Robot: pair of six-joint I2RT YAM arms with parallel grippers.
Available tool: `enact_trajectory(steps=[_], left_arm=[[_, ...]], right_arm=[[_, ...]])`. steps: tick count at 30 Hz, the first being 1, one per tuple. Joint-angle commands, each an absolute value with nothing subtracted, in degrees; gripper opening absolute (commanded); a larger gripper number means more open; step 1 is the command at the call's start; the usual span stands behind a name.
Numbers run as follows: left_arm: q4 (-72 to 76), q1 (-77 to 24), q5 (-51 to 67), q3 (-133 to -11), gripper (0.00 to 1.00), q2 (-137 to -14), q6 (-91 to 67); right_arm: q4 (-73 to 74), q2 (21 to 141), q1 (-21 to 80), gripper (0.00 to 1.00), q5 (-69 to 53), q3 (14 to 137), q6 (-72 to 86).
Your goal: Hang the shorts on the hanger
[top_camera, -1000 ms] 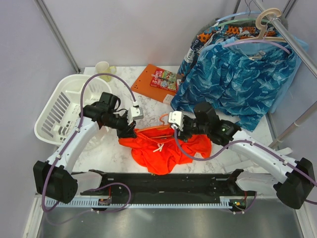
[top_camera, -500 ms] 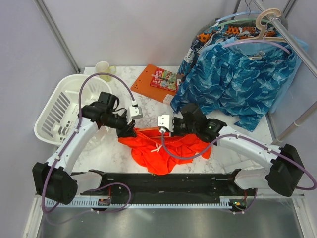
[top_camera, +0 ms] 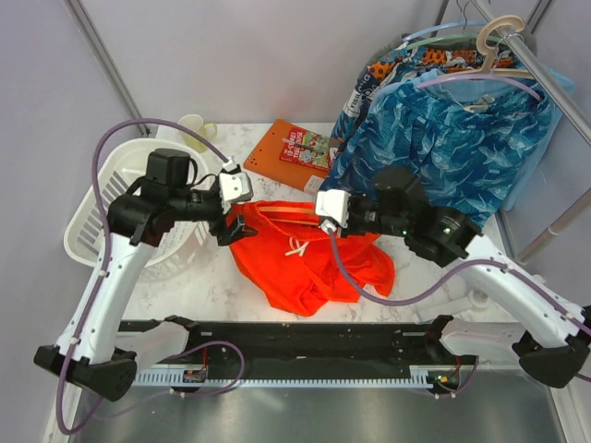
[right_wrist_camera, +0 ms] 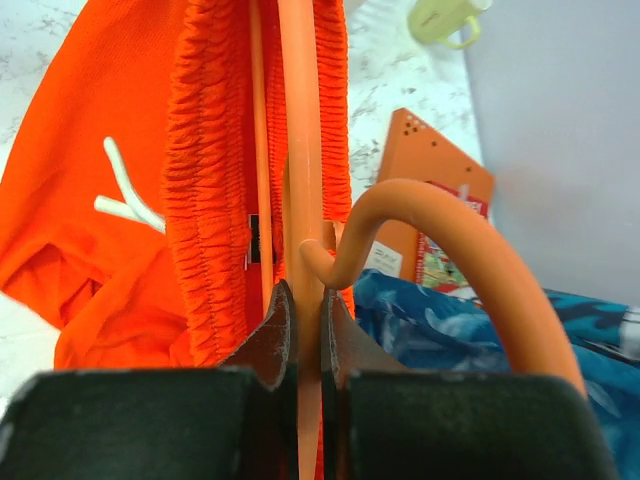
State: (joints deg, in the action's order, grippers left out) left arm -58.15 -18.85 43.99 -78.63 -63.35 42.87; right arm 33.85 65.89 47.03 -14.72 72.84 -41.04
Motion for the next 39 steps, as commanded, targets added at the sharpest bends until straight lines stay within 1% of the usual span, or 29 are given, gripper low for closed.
enact_trajectory(steps=[1, 2, 7, 10, 13, 17, 22, 23, 25, 28, 29, 30, 31, 33, 36, 37, 38, 39], left_arm=[[-58.1, -22.6, 42.0, -84.1, 0.84, -59.9, 45.2], [-58.2, -24.7, 41.1, -85.1, 0.84, -60.1, 45.1], [-58.3, -28.5, 39.5, -93.3, 0.82, -62.9, 42.5], [-58.5, -32.2, 36.9, -96.6, 0.80, -65.4, 41.3], [-58.7, -41.9, 30.6, -95.7, 0.76, -67.5, 40.1], [-60.0, -50.8, 25.0, -93.4, 0.74, -69.9, 39.6], [-58.4, -55.9, 20.1, -91.6, 0.67, -73.0, 36.0], [-57.8, -56.9, 19.3, -91.4, 0.64, -73.7, 34.7], [-56.3, -58.0, 17.1, -90.7, 0.61, -74.4, 33.9], [-56.0, -59.9, 15.1, -89.8, 0.50, -75.8, 32.7], [-55.9, -60.7, 15.0, -89.2, 0.39, -76.3, 32.1], [-55.9, -61.0, 15.6, -89.0, 0.31, -76.4, 31.7], [-56.0, -61.1, 16.3, -89.0, 0.15, -76.5, 31.2], [-55.5, -61.1, 17.7, -88.8, 0.02, -76.6, 28.9], [-54.3, -61.1, 19.5, -88.6, 0.02, -76.4, 25.2], [-54.1, -60.9, 19.9, -88.6, 0.02, -76.3, 24.3], [-53.6, -60.7, 20.8, -88.5, 0.02, -76.2, 22.7], [-53.4, -60.5, 21.4, -88.5, 0.02, -76.2, 22.2]], right_arm=[[41.8, 61.5, 47.0, 0.00, -13.5, 79.2, -42.8], [42.8, 61.3, 47.0, 0.00, -13.4, 80.2, -43.0], [49.0, 60.4, 47.0, 0.00, -13.1, 81.4, -43.0], [51.9, 60.1, 47.0, 0.00, -13.9, 81.6, -42.7], [54.0, 60.6, 47.0, 0.00, -14.5, 82.4, -42.7], [56.8, 61.8, 46.9, 0.00, -14.3, 84.0, -42.5], [57.9, 61.3, 47.0, 0.00, -15.2, 84.6, -43.0], [58.3, 61.2, 47.0, 0.00, -15.5, 84.8, -43.2], [59.2, 61.2, 47.0, 0.00, -16.0, 85.3, -43.5], [59.9, 60.6, 47.0, 0.00, -16.2, 85.4, -43.9], [60.0, 60.2, 47.0, 0.00, -16.1, 85.3, -43.9], [60.0, 59.9, 47.0, 0.00, -15.5, 85.3, -43.9], [60.0, 59.6, 47.0, 0.00, -14.9, 85.1, -43.9], [59.7, 59.1, 47.0, 0.00, -14.4, 84.6, -43.8], [57.0, 57.1, 47.0, 0.00, -13.4, 82.7, -43.0], [56.0, 56.3, 47.0, 0.02, -11.3, 81.5, -41.9], [53.6, 56.0, 46.9, 0.19, -9.9, 81.0, -41.0], [52.6, 55.6, 47.0, 0.27, -8.5, 80.6, -40.0]])
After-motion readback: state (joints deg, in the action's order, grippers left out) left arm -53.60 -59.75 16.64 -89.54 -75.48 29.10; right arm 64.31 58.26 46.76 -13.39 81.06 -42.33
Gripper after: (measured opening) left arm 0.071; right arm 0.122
